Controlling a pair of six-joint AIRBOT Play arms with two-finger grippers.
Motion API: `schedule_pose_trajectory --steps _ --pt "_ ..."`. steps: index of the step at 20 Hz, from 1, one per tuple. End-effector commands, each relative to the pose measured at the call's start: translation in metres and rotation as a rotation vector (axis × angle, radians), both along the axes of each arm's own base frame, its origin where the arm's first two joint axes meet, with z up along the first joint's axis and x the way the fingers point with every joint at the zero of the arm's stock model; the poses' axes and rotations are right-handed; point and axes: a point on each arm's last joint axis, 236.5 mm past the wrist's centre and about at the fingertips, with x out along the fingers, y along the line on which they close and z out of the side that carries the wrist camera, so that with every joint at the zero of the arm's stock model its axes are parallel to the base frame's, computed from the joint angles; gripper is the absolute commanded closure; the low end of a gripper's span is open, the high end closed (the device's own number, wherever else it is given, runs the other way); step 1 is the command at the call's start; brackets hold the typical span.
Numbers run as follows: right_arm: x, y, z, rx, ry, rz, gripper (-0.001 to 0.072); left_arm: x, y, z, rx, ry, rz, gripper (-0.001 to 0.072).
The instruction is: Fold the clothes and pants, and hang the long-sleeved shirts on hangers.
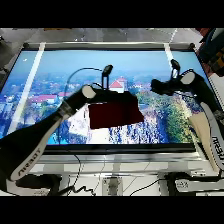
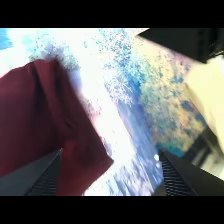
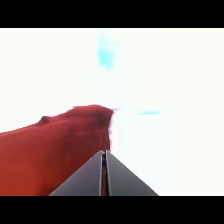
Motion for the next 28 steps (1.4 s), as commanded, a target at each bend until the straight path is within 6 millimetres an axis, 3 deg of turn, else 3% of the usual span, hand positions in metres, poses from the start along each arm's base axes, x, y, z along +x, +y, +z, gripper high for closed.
schedule_pose_trajectory --steps 1,3,4,7,8,9,10,14,18,20,21,22,23,26,28 --pt "-0.009 -0.068 -0.016 -0.162 0.025 0.008 0.0703 0.004 -0.019 -0.013 -0.001 -0.037 0.033 0.0004" --pt "-0.021 -0.078 -0.038 -0.131 0.081 0.023 0.0704 0.016 -0.004 -0.001 0.008 -0.081 0.049 0.0005" --pt "-0.03 -0.069 -0.051 -0.074 0.106 0.092 0.0704 0.02 0.005 0.008 0.031 -0.134 0.035 0.0005" --pt "-0.054 0.0 -0.063 0.29 0.092 0.325 0.0682 0.033 0.034 0.038 0.115 -0.305 0.007 0.0005" --pt "-0.05 0.009 -0.068 0.357 0.094 0.29 0.0438 0.036 0.042 0.048 0.123 -0.334 0.016 0.0005" --pt "-0.047 0.018 -0.076 0.409 0.115 0.24 0.0116 0.038 0.048 0.058 0.125 -0.357 0.027 0.0005" --pt "-0.045 0.026 -0.084 0.437 0.15 0.2 0.0046 0.04 0.053 0.066 0.117 -0.368 0.037 0.0005" --pt "-0.051 0.07 -0.121 0.451 0.272 0.168 0.0046 0.04 0.057 0.075 0.111 -0.381 0.047 0.0005" --pt "-0.067 0.117 -0.14 0.434 0.331 0.236 0.0071 0.042 0.059 0.074 0.125 -0.39 0.044 0.0006" --pt "-0.067 0.133 -0.144 0.41 0.321 0.252 0.0232 0.044 0.065 0.071 0.176 -0.426 0.032 0.0006" --pt "-0.064 0.138 -0.143 0.398 0.303 0.26 0.0394 0.045 0.07 0.069 0.212 -0.445 0.019 0.0006" --pt "-0.059 0.141 -0.139 0.392 0.283 0.267 0.057 0.043 0.076 0.067 0.245 -0.452 0.001 0.0006" --pt "-0.052 0.142 -0.131 0.39 0.258 0.271 0.0694 0.04 0.082 0.065 0.276 -0.452 -0.018 0.0005" --pt "-0.02 0.127 -0.09 0.389 0.149 0.269 0.0703 0.031 0.112 0.069 0.367 -0.45 -0.057 0.0006" --pt "0.003 0.1 -0.045 0.375 0.038 0.238 0.0703 0.028 0.143 0.083 0.436 -0.47 -0.052 0.0006"
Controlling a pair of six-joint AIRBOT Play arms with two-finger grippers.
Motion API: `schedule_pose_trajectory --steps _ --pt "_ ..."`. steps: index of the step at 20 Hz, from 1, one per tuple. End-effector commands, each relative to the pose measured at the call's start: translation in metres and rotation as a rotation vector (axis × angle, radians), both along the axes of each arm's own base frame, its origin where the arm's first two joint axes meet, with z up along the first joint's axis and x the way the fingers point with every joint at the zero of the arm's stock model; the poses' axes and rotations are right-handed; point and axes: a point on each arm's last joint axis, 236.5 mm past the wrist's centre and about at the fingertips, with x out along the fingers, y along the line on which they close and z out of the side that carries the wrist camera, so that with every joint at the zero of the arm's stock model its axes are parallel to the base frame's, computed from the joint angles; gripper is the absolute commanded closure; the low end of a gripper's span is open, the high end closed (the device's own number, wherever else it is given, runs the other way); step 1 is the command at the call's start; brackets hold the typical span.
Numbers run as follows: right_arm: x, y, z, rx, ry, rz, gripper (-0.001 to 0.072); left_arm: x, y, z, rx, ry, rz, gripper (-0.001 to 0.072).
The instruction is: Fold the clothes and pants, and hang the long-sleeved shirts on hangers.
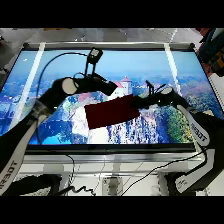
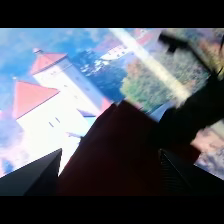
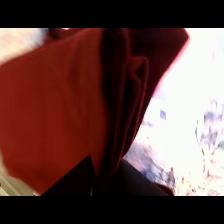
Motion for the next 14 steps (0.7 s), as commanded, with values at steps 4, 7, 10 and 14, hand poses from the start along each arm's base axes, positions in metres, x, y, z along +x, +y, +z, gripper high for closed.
schedule_pose_trajectory --steps 4,7,10,14 --pt "0.037 -0.128 0.118 -0.163 -0.252 -0.213 0.0702 -0.01 0.094 0.053 0.149 -0.097 0.088 0.0007" --pt "0.009 -0.236 0.152 -0.371 -0.26 -0.39 0.0702 -0.018 0.121 0.092 0.123 -0.173 0.144 0.0007" --pt "-0.048 -0.343 0.181 -0.554 -0.204 -0.621 0.0702 -0.028 0.132 0.117 0.106 -0.224 0.168 0.0006" --pt "-0.148 -0.437 0.197 -0.612 -0.014 -0.98 0.0702 -0.032 0.133 0.123 0.101 -0.238 0.168 0.0007"
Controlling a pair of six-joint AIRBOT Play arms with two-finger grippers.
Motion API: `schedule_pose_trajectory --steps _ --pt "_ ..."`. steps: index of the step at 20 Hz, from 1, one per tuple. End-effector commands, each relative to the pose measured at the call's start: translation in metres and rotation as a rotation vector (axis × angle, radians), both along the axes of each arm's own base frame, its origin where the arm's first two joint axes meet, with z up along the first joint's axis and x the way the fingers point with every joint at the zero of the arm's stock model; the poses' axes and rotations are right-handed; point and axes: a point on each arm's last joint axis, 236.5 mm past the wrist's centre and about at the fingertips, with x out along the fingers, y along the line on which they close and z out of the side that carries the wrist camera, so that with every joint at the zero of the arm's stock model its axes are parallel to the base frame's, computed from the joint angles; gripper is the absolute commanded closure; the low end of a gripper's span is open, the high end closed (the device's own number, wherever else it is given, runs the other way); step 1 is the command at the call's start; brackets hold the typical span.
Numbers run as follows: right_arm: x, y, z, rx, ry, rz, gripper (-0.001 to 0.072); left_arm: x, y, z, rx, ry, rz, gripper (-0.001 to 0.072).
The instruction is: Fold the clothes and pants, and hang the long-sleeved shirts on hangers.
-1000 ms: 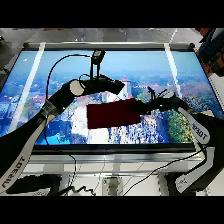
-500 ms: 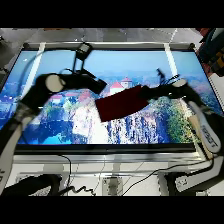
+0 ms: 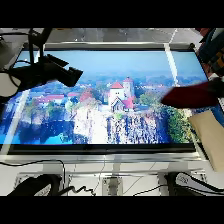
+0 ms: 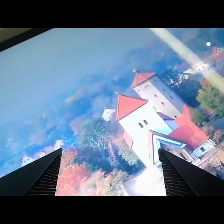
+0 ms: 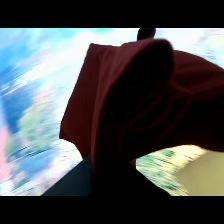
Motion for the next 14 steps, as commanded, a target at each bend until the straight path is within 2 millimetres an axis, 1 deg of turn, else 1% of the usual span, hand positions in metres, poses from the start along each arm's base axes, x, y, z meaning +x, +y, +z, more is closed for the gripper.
schedule_pose_trajectory --steps 1,4,5,6,8,10,11,12,13,14 --pt "-0.107 -0.078 0.008 0.02 0.129 -0.391 0.0702 -0.004 0.005 0.008 0.0 -0.017 0.008 0.0007" --pt "-0.184 -0.097 -0.007 0.088 0.298 -0.609 0.0703 -0.004 0.005 0.008 0.0 -0.017 0.008 0.0007" --pt "-0.208 -0.104 -0.008 0.086 0.343 -0.706 0.0703 -0.004 0.005 0.008 0.0 -0.016 0.008 0.0007" --pt "-0.224 -0.111 -0.003 0.069 0.348 -0.788 0.0703 -0.004 0.005 0.008 0.0 -0.017 0.008 0.0007" --pt "-0.242 -0.118 0.012 0.056 0.306 -0.938 0.0703 -0.004 0.005 0.008 0.0 -0.017 0.008 0.0006" --pt "-0.248 -0.117 0.017 0.121 0.248 -1.09 0.07 -0.004 0.005 0.008 0.0 -0.017 0.008 0.0007" --pt "-0.249 -0.114 0.015 0.148 0.246 -1.128 0.0634 -0.004 0.005 0.008 0.0 -0.017 0.008 0.0007" --pt "-0.25 -0.113 0.014 0.163 0.245 -1.151 0.0464 -0.004 0.005 0.008 0.0 -0.017 0.008 0.0007" --pt "-0.249 -0.113 0.014 0.17 0.24 -1.157 0.0238 -0.004 0.005 0.008 0.0 -0.017 0.008 0.0007" --pt "-0.248 -0.114 0.014 0.169 0.238 -1.155 0.0051 -0.004 0.005 0.008 0.0 -0.017 0.008 0.0007"
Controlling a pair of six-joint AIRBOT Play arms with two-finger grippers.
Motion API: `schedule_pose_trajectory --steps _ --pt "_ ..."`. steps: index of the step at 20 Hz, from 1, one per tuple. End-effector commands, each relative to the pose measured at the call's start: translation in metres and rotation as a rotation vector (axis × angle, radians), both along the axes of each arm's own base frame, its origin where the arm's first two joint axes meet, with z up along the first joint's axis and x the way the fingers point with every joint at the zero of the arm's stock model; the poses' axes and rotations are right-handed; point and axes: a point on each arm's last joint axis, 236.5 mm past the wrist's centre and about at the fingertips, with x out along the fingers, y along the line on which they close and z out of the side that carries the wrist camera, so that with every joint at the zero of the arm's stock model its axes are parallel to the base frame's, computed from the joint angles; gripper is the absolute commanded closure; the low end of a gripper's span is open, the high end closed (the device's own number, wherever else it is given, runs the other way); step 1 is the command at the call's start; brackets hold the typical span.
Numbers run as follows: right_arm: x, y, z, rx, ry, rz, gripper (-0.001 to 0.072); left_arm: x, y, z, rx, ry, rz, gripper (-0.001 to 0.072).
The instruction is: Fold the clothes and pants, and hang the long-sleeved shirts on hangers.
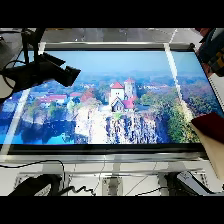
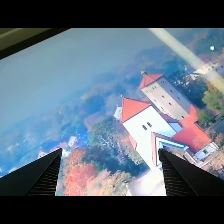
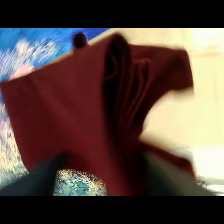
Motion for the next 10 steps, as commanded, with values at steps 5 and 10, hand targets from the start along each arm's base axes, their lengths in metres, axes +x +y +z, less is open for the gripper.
schedule_pose_trajectory --steps 5,10 --pt "-0.002 -0.001 0.003 -0.003 -0.031 -0.061 0.0166 0.0 0.001 0.0 0.0 -0.001 0.002 0.0007" --pt "0.065 0.023 0.01 -0.062 -0.056 0.249 0.0702 0.0 0.001 0.0 0.0 -0.001 0.002 0.0007"
